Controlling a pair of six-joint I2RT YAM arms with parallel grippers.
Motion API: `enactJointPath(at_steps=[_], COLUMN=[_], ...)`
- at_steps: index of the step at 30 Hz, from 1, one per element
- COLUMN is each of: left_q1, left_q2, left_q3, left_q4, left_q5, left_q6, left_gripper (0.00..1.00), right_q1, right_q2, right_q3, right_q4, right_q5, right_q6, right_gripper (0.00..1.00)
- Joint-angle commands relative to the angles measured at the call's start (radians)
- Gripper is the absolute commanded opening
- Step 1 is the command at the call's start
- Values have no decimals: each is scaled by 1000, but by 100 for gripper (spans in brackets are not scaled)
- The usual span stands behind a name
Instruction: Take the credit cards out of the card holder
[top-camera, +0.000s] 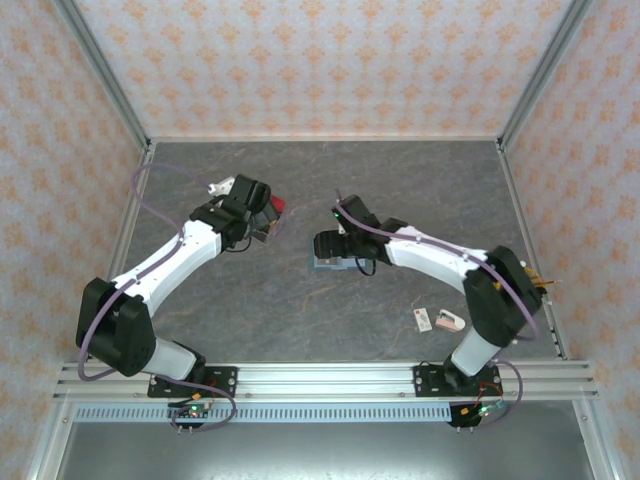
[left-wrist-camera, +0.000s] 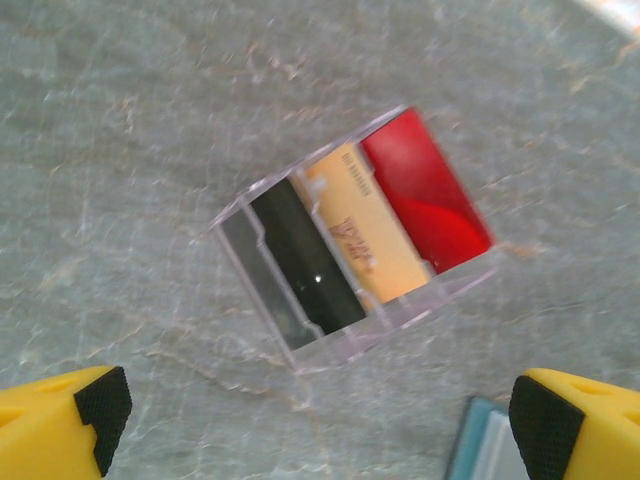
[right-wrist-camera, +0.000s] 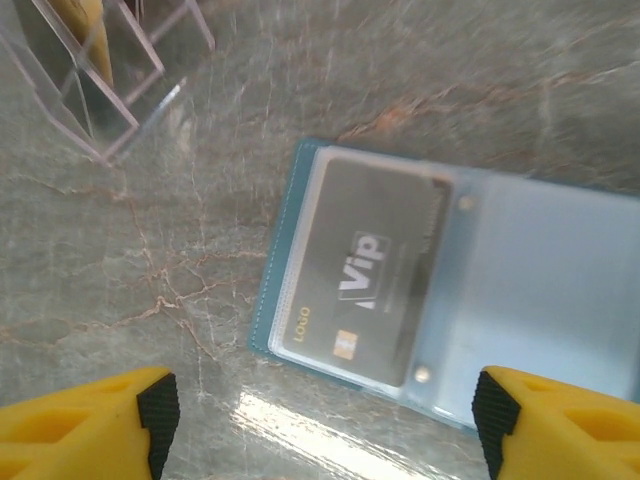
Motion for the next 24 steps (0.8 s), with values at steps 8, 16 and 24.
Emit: enactJointPath(at_steps=[8,16,24], left_q1=[21,21,21], left_q2=[-29,4,64], left_q3=[-43,-85,-118], left_q4=[38,144,272], left_q5=[162,334,500], left_q6=[99,154,147], left_gripper=[100,100,97], right_q1=[6,0,-39], right_q2=[196,232,242], right_q3=[144,145,103], right_q4=[-168,-198,-196], right_q5=[162,192,162], right_q6=[55,63,51], right_gripper=[71,62,54])
